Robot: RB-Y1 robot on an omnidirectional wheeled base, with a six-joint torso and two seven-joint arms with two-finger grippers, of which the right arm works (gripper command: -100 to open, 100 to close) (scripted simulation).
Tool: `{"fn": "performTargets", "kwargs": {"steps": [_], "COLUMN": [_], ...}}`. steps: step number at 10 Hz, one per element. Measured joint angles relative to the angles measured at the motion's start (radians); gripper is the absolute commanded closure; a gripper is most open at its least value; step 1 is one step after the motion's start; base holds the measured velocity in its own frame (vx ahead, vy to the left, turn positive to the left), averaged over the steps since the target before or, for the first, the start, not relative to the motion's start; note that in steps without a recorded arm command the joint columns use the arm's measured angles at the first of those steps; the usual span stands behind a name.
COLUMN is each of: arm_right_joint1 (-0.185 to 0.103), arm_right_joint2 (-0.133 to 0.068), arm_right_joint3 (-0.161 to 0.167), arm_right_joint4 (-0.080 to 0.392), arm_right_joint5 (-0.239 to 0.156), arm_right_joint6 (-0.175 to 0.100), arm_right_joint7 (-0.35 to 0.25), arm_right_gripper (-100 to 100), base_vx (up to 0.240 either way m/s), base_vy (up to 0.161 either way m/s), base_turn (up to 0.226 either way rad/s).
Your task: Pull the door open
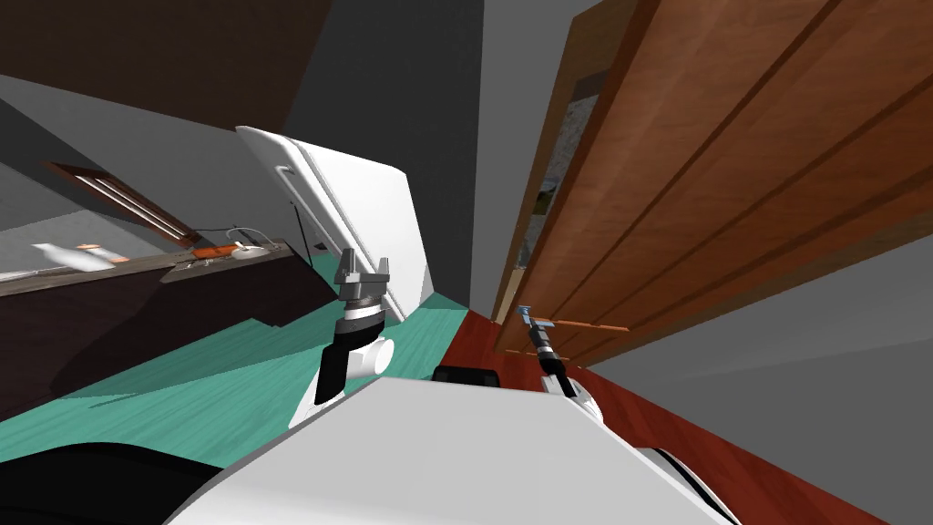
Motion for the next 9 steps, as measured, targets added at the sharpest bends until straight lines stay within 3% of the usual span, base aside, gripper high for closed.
{"fn": "performTargets", "kwargs": {"steps": [3,6,7,9], "arm_right_joint1": [-0.012,-0.037,-0.029,-0.051], "arm_right_joint2": [-0.008,-0.024,-0.025,-0.026], "arm_right_joint3": [0.017,0.055,0.068,0.089], "arm_right_joint4": [0.014,0.055,0.036,0.077], "arm_right_joint5": [-0.001,-0.003,-0.004,-0.003], "arm_right_joint6": [-0.011,-0.033,-0.025,-0.049], "arm_right_joint7": [-0.009,-0.027,-0.027,-0.034], "arm_right_gripper": [100,100,100,100], "base_vx": [-0.18,-0.187,-0.106,-0.107], "base_vy": [-0.009,-0.059,-0.057,-0.085], "base_turn": [0.055,0.053,0.038,0.05]}}
